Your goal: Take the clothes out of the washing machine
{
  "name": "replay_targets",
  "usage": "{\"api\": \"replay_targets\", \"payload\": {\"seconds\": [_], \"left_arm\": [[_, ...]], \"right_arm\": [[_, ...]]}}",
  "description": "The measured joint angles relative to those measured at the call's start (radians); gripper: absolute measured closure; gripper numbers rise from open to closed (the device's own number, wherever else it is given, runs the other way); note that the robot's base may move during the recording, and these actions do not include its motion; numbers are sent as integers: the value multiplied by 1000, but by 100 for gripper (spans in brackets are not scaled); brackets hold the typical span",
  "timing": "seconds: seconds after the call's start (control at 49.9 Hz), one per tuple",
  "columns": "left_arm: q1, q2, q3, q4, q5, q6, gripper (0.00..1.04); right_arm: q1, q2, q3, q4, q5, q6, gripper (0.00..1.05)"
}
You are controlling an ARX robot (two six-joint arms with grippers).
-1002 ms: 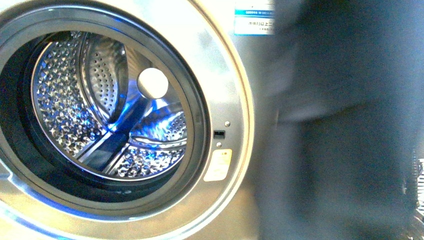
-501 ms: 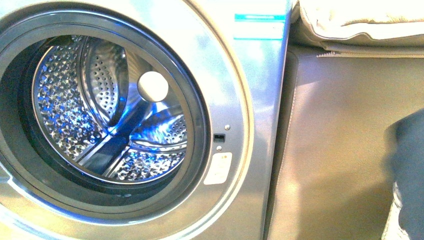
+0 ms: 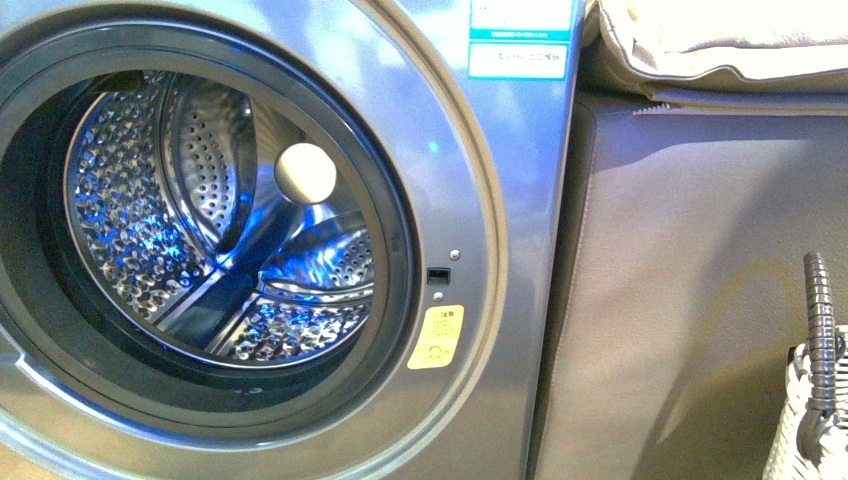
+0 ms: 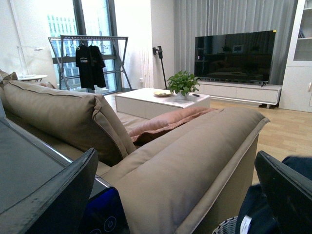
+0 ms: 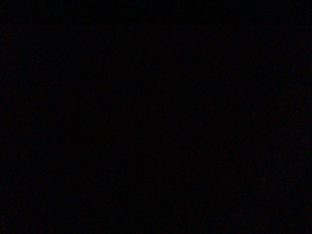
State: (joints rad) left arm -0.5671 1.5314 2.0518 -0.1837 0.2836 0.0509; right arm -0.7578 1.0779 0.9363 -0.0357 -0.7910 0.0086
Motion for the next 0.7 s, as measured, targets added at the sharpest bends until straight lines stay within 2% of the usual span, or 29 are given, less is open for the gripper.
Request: {"api": "replay_targets", "payload": {"seconds": [0.14, 0.28, 0.541, 0.661, 0.701], "left_arm": [[0, 0, 0, 0, 0, 0, 7], [0, 0, 0, 0, 0, 0, 7], [0, 0, 0, 0, 0, 0, 7], [0, 0, 0, 0, -1, 0, 7], [0, 0, 0, 0, 0, 0, 7]], "right_arm": [[36, 152, -56, -227, 104, -270, 96], [54, 283, -92, -372, 212, -552, 96], [41, 472, -152, -484, 445, -1080, 96], [-8, 567, -205, -430, 660, -1421, 96], [-15, 584, -211, -392, 671, -1462, 96]]}}
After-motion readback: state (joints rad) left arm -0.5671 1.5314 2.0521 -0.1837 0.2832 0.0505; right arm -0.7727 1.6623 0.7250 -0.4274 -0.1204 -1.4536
